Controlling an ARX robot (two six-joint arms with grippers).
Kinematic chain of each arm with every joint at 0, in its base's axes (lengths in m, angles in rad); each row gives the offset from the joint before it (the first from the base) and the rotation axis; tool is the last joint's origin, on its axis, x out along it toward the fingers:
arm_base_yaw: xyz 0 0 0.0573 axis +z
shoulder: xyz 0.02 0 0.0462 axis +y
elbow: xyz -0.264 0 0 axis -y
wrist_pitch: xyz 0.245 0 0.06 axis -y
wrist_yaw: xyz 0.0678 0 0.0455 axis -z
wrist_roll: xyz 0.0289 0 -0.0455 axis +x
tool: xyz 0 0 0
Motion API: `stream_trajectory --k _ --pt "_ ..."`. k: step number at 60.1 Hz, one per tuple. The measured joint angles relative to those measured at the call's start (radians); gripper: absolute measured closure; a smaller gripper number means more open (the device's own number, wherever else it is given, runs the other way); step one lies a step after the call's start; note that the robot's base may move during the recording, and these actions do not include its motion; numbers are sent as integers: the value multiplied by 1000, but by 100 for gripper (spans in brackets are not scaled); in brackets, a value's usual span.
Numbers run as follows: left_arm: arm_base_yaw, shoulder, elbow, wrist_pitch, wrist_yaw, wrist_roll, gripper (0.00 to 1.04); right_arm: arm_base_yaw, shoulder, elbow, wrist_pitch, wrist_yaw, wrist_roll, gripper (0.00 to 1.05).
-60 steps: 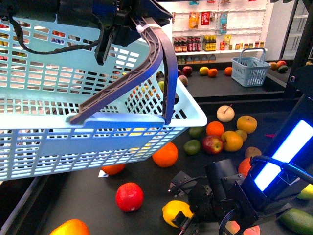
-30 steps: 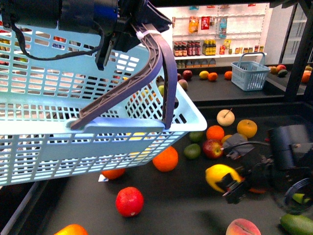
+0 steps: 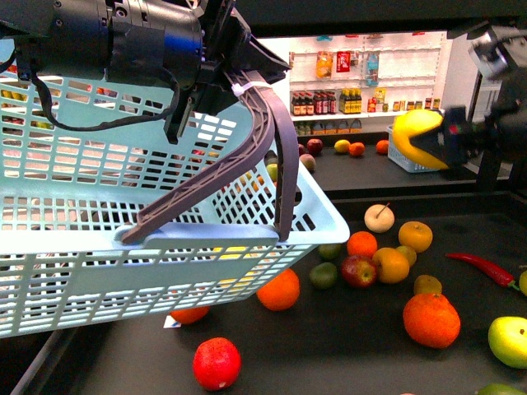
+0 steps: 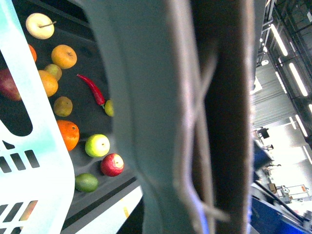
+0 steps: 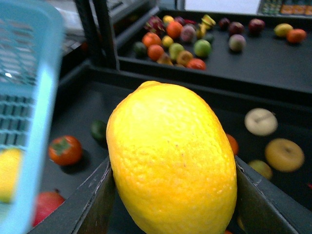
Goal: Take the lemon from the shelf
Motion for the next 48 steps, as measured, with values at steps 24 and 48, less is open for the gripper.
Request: stream_trajectory --k 24,48 --pt "0 0 0 0 0 0 99 251 14 42 -34 -2 204 43" --pt "0 0 0 0 0 0 99 305 86 55 5 21 242 21"
